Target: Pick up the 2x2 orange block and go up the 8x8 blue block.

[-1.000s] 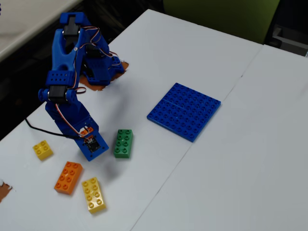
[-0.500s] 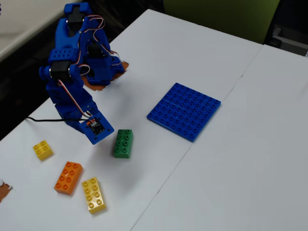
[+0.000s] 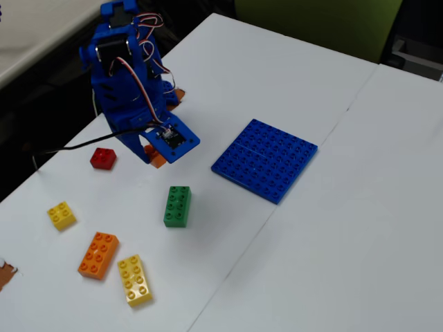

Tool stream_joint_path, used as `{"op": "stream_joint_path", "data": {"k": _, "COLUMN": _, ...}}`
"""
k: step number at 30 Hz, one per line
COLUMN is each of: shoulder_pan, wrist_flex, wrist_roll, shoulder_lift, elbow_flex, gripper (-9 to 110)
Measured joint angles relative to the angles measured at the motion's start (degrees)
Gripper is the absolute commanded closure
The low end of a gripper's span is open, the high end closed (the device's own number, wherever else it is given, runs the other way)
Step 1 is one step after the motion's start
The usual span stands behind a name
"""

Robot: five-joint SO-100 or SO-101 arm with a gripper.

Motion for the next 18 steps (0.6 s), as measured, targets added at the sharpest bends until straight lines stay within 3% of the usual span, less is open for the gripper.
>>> {"op": "stream_joint_path", "data": {"k": 18, "shoulder_pan": -21.8, "wrist_flex": -1.1, "wrist_roll": 16.0, "shoulder_lift": 0.0, "elbow_flex": -4.9, "gripper": 101}}
